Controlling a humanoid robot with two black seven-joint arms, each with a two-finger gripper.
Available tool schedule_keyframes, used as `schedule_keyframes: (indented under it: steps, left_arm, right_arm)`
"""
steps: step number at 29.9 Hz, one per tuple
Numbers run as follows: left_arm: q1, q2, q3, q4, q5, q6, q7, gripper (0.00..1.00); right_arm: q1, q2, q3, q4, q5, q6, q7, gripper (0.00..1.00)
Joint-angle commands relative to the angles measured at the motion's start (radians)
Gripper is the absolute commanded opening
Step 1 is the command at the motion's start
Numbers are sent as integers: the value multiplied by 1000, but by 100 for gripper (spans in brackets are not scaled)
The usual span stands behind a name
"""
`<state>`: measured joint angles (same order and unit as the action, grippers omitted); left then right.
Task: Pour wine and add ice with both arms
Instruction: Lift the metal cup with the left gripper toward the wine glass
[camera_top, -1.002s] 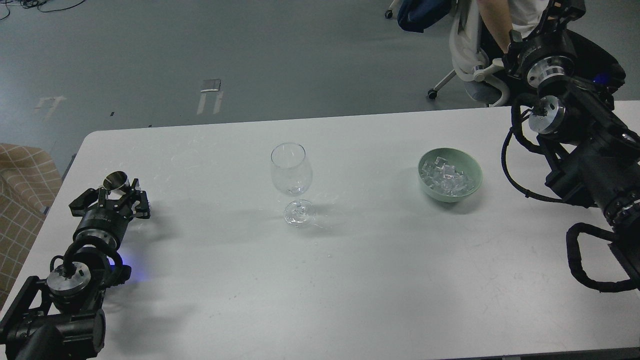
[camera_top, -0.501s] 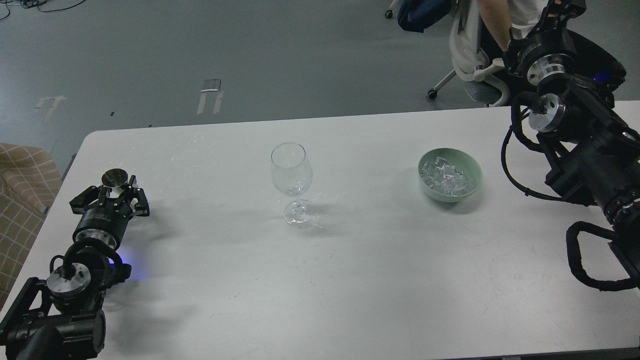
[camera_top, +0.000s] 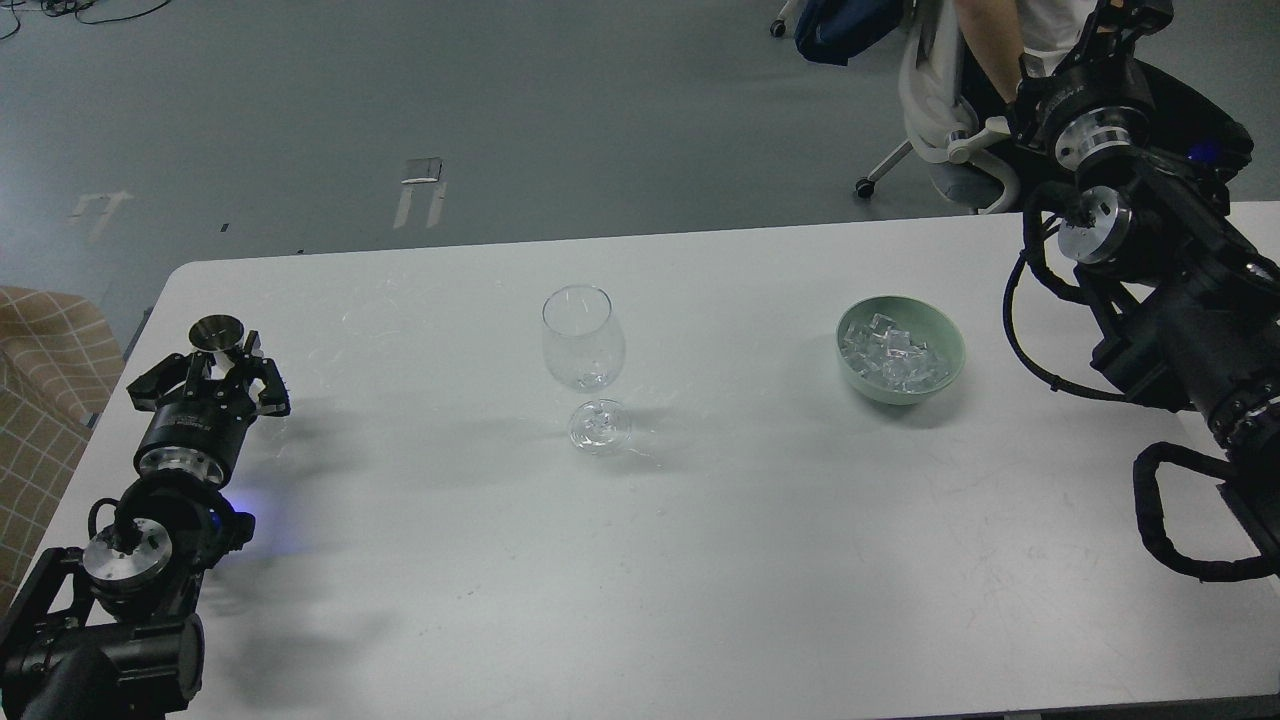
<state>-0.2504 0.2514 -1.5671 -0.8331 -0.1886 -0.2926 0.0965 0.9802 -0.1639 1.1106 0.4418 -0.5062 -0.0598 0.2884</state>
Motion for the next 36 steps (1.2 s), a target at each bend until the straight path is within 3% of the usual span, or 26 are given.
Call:
schedule_keyframes:
  steps: [1,16,26,36]
  left_arm:
    - [8,0,2,-34,0,4,0,30]
    - [14,5,-1,-198,0,46,0,23]
    - [92,-14,10,-523,1,196,-4,21]
    - [80,-57,67,-629,1,267,0,21]
  right_arm:
    - [-3,0,0,0,0,0,0,100]
    - [-6,-2,0,0,0,0,0,100]
    - [-8,-2,0,8,0,1,1,100]
    - [-15,-22,0,24,2,5,3,100]
